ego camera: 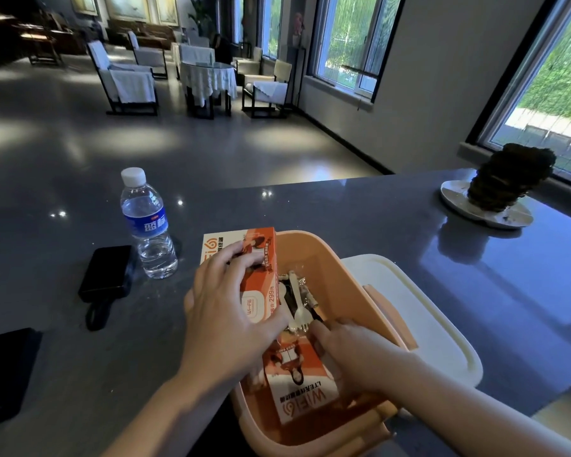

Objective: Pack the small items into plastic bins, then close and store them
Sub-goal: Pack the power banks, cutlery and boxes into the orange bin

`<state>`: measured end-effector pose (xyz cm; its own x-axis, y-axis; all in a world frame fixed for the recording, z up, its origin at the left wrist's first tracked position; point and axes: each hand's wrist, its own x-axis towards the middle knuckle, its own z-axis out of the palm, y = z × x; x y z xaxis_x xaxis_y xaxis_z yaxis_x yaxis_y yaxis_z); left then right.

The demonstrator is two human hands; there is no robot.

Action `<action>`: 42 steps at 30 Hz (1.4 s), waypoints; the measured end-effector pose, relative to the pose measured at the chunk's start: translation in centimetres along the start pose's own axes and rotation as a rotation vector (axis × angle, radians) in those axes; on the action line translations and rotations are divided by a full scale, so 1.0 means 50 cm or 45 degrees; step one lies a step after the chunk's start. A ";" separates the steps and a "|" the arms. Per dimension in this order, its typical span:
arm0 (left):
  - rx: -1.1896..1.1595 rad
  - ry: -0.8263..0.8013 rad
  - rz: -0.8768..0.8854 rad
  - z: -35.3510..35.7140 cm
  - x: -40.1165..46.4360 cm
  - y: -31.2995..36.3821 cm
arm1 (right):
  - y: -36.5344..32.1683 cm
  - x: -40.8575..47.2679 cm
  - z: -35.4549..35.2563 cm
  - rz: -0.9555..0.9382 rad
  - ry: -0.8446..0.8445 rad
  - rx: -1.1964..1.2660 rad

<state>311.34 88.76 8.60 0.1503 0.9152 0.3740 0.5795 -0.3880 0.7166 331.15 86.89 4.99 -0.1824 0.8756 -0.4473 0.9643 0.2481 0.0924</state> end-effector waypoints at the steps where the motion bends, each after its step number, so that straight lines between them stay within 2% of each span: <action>1: 0.003 -0.008 0.000 0.000 0.000 0.002 | 0.002 0.000 0.002 0.011 0.004 0.024; 4: 0.016 -0.055 0.020 0.005 -0.001 0.007 | 0.005 -0.005 0.003 0.015 0.025 0.098; 7: -0.005 -0.122 0.077 0.008 0.003 0.015 | 0.014 -0.014 -0.010 0.041 0.137 0.449; 9: -0.024 -0.147 0.124 0.013 0.006 0.020 | 0.022 -0.019 -0.027 0.040 0.425 0.854; 11: -0.039 -0.168 0.159 0.021 0.006 0.029 | 0.022 -0.028 -0.053 0.004 0.669 1.520; 13: -0.082 -0.211 0.212 0.028 0.002 0.040 | 0.015 -0.036 -0.073 -0.083 0.651 2.133; 15: -0.138 -0.291 0.294 0.037 -0.002 0.046 | 0.013 -0.040 -0.079 -0.071 0.696 2.291; 18: -0.235 -0.368 0.299 0.042 -0.001 0.036 | 0.023 -0.041 -0.077 0.010 0.788 2.266; 22: -0.424 -0.205 0.048 0.032 0.014 -0.015 | 0.051 -0.060 -0.082 -0.071 0.551 2.220; 25: -0.653 -0.272 -0.150 0.022 0.030 -0.025 | 0.052 -0.064 -0.087 -0.133 0.443 1.868; 28: -0.771 -0.355 -0.260 0.030 0.033 -0.025 | 0.046 -0.054 -0.088 -0.124 0.544 1.666; 31: -0.812 -0.316 -0.339 0.036 0.028 -0.026 | 0.038 -0.046 -0.075 -0.027 0.751 1.463; 34: -0.894 -0.241 -0.460 0.039 0.023 -0.025 | 0.022 -0.041 -0.049 0.056 0.924 1.046; 37: -0.858 -0.222 -0.425 0.043 0.015 -0.025 | 0.013 -0.038 -0.036 0.070 0.970 0.680; 42: -0.783 -0.288 -0.354 0.043 0.003 -0.030 | 0.016 -0.049 -0.042 -0.019 0.893 0.445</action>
<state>312.19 89.70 6.31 0.2636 0.9636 0.0458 0.0732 -0.0673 0.9950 331.94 85.82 8.02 -0.1620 0.9594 0.2311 0.9441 0.2188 -0.2465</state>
